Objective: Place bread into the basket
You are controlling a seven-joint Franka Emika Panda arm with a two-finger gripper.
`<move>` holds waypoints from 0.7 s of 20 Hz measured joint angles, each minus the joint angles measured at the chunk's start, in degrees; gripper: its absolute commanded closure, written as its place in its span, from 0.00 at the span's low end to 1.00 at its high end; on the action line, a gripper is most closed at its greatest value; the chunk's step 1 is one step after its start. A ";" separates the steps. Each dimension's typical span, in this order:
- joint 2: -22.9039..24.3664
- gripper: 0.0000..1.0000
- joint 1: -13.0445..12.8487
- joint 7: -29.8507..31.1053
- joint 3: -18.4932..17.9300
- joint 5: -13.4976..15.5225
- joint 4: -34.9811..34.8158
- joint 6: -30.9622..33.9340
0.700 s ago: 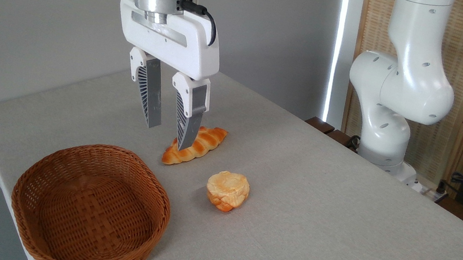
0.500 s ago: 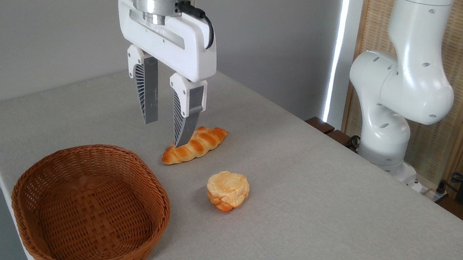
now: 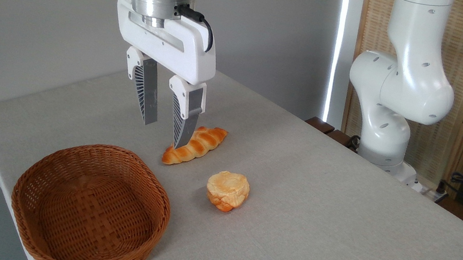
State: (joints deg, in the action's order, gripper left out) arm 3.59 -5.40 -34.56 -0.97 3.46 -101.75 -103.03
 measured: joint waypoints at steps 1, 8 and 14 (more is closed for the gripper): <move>0.00 0.00 0.00 0.00 -0.04 0.00 0.00 0.00; -0.02 0.00 -0.04 0.00 0.01 0.03 -0.01 0.56; -0.01 0.00 -0.57 0.00 0.62 0.08 -1.42 0.85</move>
State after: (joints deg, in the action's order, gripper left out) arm 3.58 -5.97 -34.56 -0.35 3.54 -103.17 -102.18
